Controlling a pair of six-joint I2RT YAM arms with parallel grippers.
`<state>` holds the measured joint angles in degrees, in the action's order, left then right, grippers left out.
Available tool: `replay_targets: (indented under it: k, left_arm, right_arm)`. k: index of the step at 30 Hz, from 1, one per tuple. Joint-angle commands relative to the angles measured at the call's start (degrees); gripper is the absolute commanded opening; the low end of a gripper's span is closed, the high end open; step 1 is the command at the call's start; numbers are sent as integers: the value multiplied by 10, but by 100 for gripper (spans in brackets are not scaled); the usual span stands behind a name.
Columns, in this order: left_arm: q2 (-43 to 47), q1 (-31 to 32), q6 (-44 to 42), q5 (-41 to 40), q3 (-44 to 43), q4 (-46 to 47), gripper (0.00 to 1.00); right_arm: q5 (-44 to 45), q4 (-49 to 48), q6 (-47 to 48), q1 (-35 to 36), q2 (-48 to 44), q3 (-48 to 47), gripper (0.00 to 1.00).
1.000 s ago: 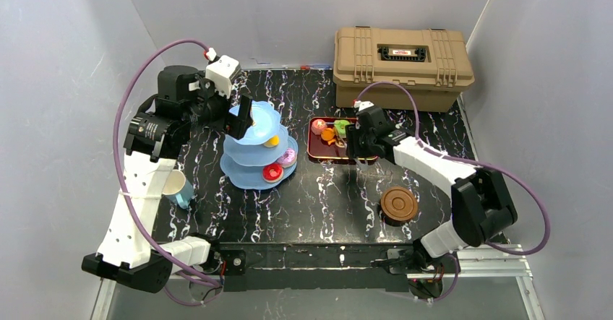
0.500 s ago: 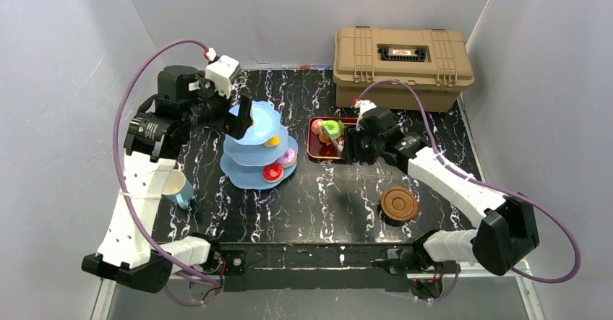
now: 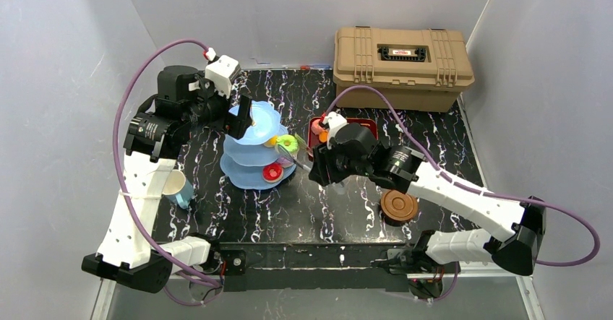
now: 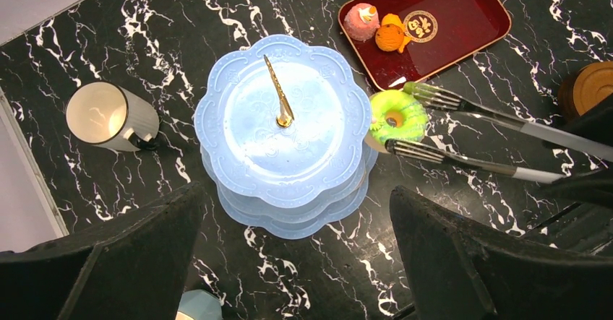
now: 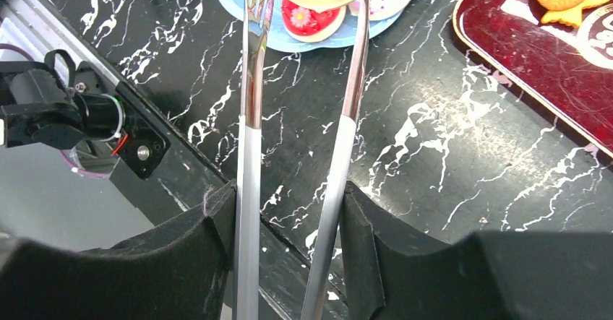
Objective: Serve the afternoon tea
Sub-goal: Pick up the desert from the tray, then place the desert on the desert table.
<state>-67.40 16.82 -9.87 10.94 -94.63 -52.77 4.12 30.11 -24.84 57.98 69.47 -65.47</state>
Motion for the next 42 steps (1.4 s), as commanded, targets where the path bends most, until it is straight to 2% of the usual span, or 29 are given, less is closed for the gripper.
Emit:
replay_targets:
  k: [1,18,27,34,42]
  left_arm:
    - [14,-2,1,-5,-18,-9,98]
    - [13,-2,-3,-6,-21,-13,98]
    - [16,-2,-1,-4,-21,-13,98]
    - [17,-3,-4,-1,-17,-12,98]
    - [15,-2,-3,1,-21,-12,98]
  right_arm:
    - [9,-20,-34,24,2,-32,2]
    - [17,-129,-75,90,48,-22,2]
    - [18,-196,-81,98,94,-18,3]
    - [50,-231,-80,99,108,-19,5]
    - [34,-265,-90,100,146,-13,8]
